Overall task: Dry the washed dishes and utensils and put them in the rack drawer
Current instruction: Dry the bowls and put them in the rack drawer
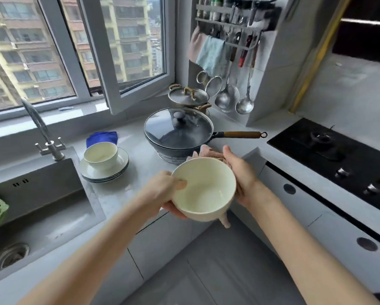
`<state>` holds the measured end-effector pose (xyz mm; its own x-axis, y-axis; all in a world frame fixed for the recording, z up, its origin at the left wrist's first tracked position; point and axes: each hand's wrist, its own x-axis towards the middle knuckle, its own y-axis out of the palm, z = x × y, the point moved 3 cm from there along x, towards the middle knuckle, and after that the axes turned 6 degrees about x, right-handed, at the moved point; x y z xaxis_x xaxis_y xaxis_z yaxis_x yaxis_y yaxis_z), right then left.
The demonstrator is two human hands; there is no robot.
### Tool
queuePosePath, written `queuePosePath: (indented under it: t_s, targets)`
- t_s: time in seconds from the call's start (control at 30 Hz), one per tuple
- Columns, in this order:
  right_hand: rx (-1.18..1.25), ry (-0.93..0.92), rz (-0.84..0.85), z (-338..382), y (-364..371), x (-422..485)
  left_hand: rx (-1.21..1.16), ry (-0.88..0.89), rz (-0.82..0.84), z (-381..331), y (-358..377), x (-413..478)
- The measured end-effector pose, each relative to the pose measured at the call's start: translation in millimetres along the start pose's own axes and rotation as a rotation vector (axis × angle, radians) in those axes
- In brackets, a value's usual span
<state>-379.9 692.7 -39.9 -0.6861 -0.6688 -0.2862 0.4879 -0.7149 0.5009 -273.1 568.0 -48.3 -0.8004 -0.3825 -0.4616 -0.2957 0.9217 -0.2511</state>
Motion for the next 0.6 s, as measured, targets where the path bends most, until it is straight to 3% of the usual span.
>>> queuePosePath:
  t_s: [0.13, 0.23, 0.4, 0.5, 0.6]
  targets:
    - [-0.096, 0.199, -0.260, -29, -27, -50, 0.180, 0.083, -0.065, 5, 20, -27]
    - [-0.106, 0.329, -0.364, -55, -35, -104, 0.258, 0.131, -0.069, 20, 41, -45]
    - [0.353, 0.244, -0.509, -79, -47, -164, 0.275, 0.286, -0.193, 45, 88, -58]
    - [0.488, 0.213, -0.725, -93, -64, -187, 0.248, 0.444, -0.315, 48, 127, -71]
    - [0.597, 0.118, -0.795, -89, -96, -214, 0.277, 0.592, -0.306, 39, 164, -88]
